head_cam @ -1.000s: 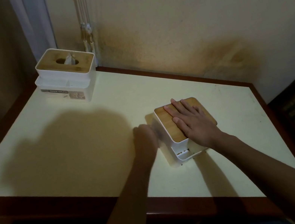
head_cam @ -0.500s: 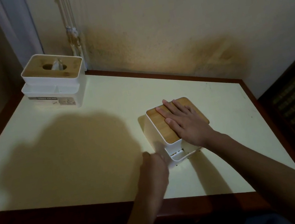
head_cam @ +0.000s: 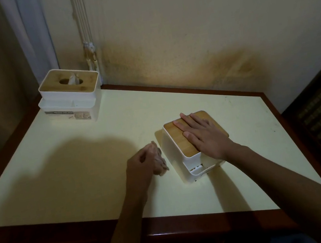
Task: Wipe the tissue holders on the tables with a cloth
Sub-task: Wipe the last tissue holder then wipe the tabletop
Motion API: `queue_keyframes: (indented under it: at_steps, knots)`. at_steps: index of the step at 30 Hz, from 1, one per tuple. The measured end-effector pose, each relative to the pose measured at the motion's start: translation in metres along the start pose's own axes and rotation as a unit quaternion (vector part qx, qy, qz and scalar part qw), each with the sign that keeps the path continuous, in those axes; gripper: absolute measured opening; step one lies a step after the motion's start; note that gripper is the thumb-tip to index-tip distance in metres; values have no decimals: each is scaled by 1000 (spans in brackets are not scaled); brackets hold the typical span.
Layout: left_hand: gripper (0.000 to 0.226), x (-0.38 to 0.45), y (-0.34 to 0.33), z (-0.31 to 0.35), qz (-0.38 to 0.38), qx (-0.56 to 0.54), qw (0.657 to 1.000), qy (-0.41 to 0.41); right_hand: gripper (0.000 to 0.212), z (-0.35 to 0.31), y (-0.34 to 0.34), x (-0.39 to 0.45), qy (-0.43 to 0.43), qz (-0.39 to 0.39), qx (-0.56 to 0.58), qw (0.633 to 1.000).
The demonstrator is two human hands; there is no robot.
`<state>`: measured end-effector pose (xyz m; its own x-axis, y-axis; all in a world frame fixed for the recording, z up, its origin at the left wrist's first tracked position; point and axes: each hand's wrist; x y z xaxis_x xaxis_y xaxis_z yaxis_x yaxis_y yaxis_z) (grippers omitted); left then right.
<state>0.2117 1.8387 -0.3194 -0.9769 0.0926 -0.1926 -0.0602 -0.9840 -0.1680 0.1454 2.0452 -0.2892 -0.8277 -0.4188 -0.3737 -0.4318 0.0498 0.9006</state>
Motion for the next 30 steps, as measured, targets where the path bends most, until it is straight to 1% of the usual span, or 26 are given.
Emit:
queue_keyframes:
  at_steps: [2, 3, 4, 5, 7, 9, 11, 13, 15, 17, 20, 22, 24, 26, 28, 30]
  knots:
    - [26, 8, -1, 6, 3, -14, 1000, -17, 46, -1, 3, -1, 2, -3, 21, 1000]
    - [20, 12, -1, 7, 8, -8, 1000, -18, 45, -3, 5, -1, -1, 0, 43, 999]
    - [16, 16, 0, 8, 16, -6, 1000, -19, 44, -7, 8, -1, -12, 7, 63, 998]
    - [19, 19, 1, 9, 22, -2, 1000, -21, 42, -13, 11, 0, -31, 21, 73, 997]
    - [24, 25, 3, 9, 27, 3, 999, -26, 39, -33, 12, 4, -85, 69, 66, 992]
    - [24, 24, 5, 11, 31, 6, 999, -33, 39, -56, 9, 7, -161, 102, 101, 976]
    - [17, 20, 8, 13, 30, -12, 998, -55, 43, -71, 3, 9, -232, 102, 179, 951]
    - [12, 16, 11, 15, 27, -23, 997, -74, 47, -77, -4, 10, -270, 106, 212, 933]
    - [14, 15, 16, 13, 25, -22, 997, -75, 48, -77, -13, 11, -286, 123, 196, 930]
    - [12, 16, 22, 11, 22, -37, 997, -62, 49, -77, -22, 11, -293, 131, 154, 935]
    - [12, 18, 28, 11, 11, -78, 996, -43, 48, -66, -23, 3, -259, 131, 108, 951]
    - [12, 20, 30, 12, -10, -111, 993, -36, 44, -48, -16, -6, -182, 109, 95, 973]
    - [16, 21, 31, 14, -31, -143, 989, -25, 38, -27, -4, -16, -73, 74, 143, 984]
    - [24, 22, 32, 13, -46, -158, 986, -14, 33, -15, 6, -25, -1, 74, 206, 976]
    - [27, 23, 32, 12, -55, -161, 985, -6, 29, -13, 11, -28, -3, 122, 228, 966]
    - [28, 24, 31, 10, -59, -171, 984, -4, 30, -18, 9, -24, -43, 172, 227, 958]
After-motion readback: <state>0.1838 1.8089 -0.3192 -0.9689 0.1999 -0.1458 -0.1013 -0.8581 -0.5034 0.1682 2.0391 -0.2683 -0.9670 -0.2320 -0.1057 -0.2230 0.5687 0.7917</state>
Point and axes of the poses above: each hand's wrist, its own x-axis towards the middle knuckle, its own y-axis out of the back of the hand, z = x × y, and after that the axes turned 14 degrees about -z, right-handed
